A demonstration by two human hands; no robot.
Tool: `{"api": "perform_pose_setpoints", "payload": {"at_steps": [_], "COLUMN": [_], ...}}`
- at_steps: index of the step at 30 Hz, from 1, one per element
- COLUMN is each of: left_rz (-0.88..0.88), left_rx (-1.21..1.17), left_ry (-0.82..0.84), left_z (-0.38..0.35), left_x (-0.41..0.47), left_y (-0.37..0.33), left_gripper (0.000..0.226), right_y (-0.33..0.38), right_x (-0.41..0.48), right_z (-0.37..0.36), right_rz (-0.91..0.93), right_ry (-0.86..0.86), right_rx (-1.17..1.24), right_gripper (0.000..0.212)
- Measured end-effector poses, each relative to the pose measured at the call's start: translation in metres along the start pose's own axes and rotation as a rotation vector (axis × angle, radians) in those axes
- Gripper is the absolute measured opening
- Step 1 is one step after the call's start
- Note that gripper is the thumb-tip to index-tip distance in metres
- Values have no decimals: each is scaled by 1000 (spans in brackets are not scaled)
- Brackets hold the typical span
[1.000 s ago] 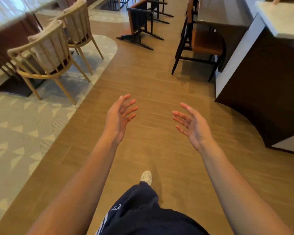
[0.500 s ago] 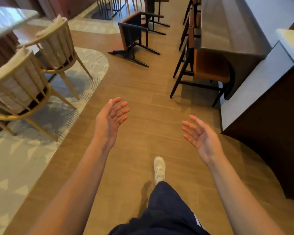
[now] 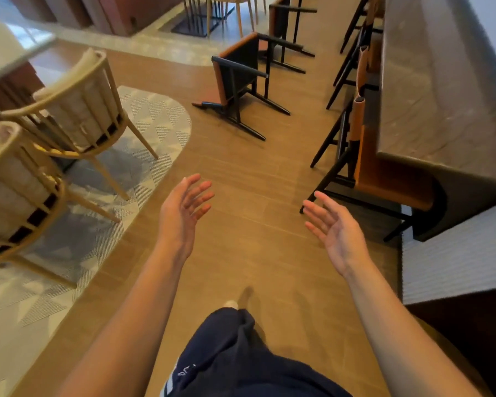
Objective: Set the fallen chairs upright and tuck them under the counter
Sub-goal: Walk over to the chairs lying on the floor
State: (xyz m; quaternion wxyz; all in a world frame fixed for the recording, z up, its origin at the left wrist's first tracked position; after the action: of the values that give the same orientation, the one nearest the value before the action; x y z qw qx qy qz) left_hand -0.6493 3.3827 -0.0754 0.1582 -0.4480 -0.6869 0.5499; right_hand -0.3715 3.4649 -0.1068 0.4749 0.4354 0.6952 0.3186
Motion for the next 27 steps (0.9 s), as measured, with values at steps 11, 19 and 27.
{"api": "perform_pose_setpoints", "payload": {"at_steps": [11, 19, 27], "left_rz": [-29, -19, 8], "left_rx": [39, 14, 92], "left_ry": [-8, -9, -66], "left_z": [-67, -121, -152], "left_x": [303, 483, 629], "left_y": [-41, -101, -107], "left_gripper": [31, 31, 29], "right_y": [45, 99, 119], "right_x": [289, 453, 603], "right_z": [-125, -199, -264], "right_rz": [-55, -102, -117], "right_ry": [10, 4, 81], "right_rx": [-30, 32, -21], "right_gripper": [28, 30, 32]}}
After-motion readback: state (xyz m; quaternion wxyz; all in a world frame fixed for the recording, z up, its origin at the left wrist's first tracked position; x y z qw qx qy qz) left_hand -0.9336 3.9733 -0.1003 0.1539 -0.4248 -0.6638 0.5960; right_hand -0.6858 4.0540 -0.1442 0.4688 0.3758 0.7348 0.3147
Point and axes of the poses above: each hand's wrist, its own x-axis towards the middle knuckle, its own z-axis out of the back of the hand, y = z × x, the point moved 8 cm from there along x, towards the middle knuckle, and after that the axes turned 4 degrees about -y, right-handed, at the moved point
